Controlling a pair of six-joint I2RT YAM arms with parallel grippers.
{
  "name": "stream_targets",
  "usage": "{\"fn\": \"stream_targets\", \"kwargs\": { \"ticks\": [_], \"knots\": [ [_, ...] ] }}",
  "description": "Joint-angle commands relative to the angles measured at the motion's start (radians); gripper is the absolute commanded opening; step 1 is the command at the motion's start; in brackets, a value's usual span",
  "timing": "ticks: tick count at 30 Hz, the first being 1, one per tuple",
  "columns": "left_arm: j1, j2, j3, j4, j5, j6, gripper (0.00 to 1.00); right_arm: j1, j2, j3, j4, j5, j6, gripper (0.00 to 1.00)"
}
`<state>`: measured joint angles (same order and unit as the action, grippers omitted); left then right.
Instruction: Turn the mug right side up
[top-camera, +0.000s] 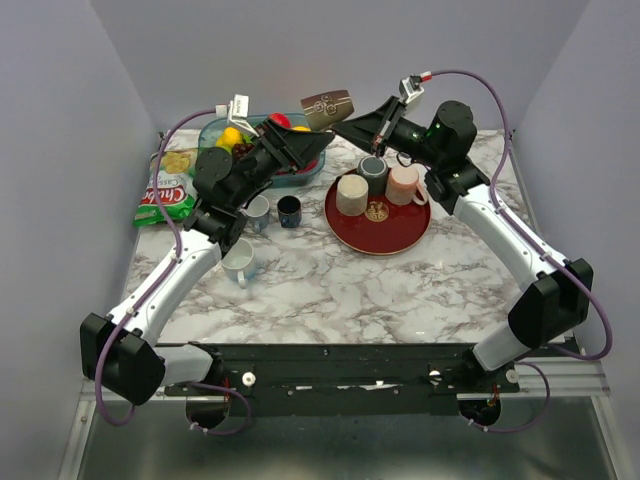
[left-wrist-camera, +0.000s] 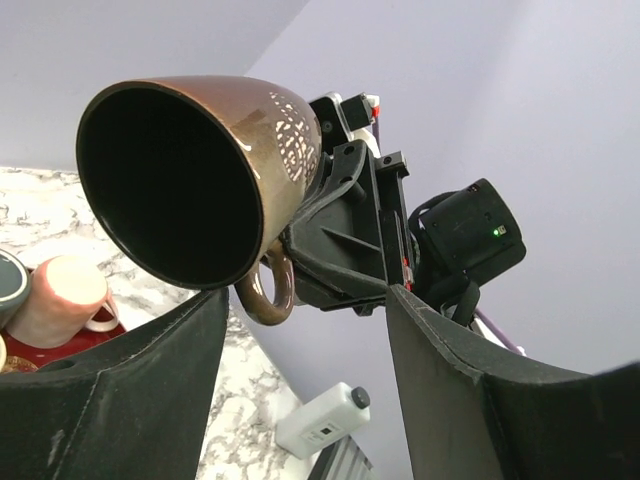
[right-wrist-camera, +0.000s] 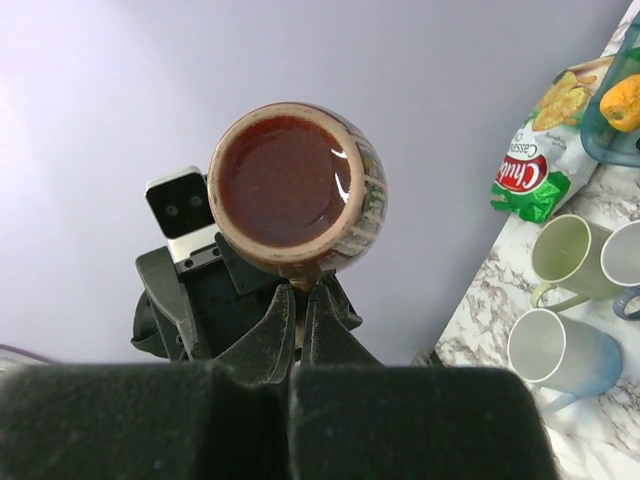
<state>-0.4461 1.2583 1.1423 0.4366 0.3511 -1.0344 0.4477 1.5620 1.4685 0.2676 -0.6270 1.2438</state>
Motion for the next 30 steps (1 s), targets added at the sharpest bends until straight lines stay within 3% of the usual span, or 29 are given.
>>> {"fn": "stream_targets", "kwargs": {
  "ticks": [1, 21, 24, 27, 28, 30],
  "knots": [
    [0.003, -0.002, 0.022, 0.024, -0.023, -0.004, 0.69, 0.0, 0.01, -0.002, 0.081, -0.053, 0.014, 0.01],
    [0.003, 0.038, 0.059, 0.022, -0.034, 0.007, 0.4, 0.002, -0.017, -0.094, 0.091, -0.1, 0.003, 0.01],
    [0.003, 0.053, 0.062, 0.028, -0.028, -0.003, 0.31, 0.005, -0.025, -0.109, 0.082, -0.1, -0.01, 0.01],
    [0.003, 0.067, 0.066, 0.031, -0.018, -0.01, 0.12, 0.006, -0.031, -0.122, 0.07, -0.097, -0.024, 0.01],
    [0.003, 0.07, 0.069, 0.03, -0.017, -0.009, 0.0, 0.006, -0.033, -0.125, 0.07, -0.096, -0.029, 0.01],
    [0.003, 0.075, 0.066, 0.03, -0.017, -0.007, 0.0, 0.006, -0.036, -0.131, 0.061, -0.092, -0.035, 0.01]
  ]
}}
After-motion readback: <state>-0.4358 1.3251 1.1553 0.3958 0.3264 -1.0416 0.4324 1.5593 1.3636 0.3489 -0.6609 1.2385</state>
